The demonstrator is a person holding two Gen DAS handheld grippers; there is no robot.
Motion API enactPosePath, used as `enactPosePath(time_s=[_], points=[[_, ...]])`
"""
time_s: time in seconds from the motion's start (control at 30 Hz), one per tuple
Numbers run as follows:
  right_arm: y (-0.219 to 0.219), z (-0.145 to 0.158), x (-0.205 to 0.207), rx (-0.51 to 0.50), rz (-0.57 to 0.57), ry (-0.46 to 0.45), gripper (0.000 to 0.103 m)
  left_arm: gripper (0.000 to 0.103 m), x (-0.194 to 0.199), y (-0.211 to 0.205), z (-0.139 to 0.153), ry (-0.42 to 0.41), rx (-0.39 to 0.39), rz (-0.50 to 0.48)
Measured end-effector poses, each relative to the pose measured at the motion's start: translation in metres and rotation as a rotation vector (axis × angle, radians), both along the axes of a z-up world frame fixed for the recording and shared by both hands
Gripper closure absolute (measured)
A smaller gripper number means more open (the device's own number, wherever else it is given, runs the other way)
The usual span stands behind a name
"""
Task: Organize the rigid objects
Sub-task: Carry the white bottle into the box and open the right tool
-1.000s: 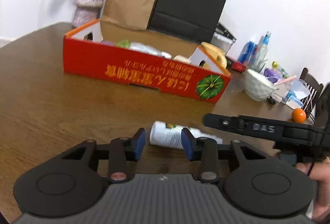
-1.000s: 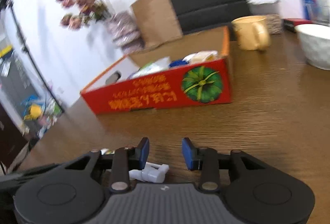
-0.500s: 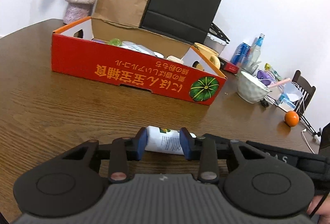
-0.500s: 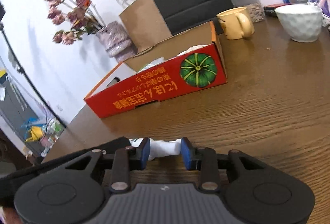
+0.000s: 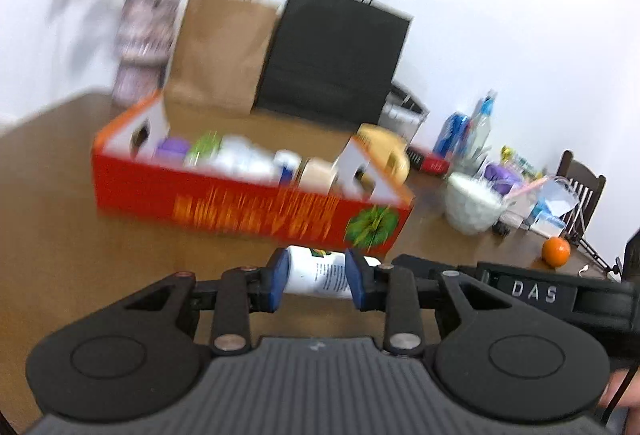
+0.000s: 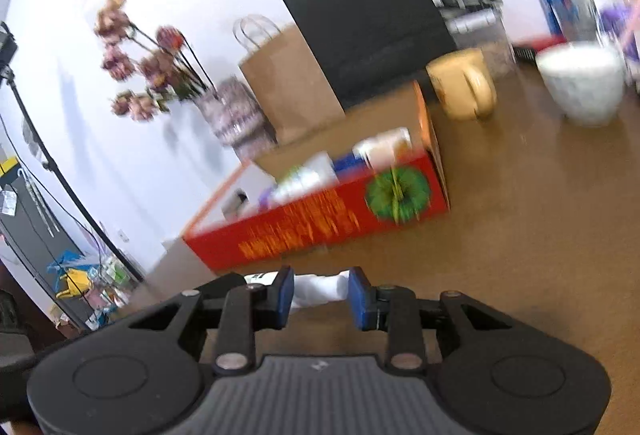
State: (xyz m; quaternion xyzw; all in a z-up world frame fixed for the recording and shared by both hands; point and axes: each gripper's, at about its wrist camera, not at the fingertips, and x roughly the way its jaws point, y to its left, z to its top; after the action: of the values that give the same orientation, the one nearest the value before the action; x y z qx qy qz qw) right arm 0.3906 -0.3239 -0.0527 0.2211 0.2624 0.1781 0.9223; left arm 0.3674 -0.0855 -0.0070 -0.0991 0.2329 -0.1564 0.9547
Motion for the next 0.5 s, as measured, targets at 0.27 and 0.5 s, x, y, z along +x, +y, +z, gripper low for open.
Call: enactPosePath(time_s=[0.27,0.5], points=[[-0.012,0.078,0.061,-0.001,0.007,-0.086,0.074,0.072,0.055,-0.007,0.075,-0.066,-0.043,-0.012],[-0.009,0.063,0.134,-0.051,-0.009,0.003,0.074,0.072,0.132,-0.012,0.067,0.028,-0.040,0.000]])
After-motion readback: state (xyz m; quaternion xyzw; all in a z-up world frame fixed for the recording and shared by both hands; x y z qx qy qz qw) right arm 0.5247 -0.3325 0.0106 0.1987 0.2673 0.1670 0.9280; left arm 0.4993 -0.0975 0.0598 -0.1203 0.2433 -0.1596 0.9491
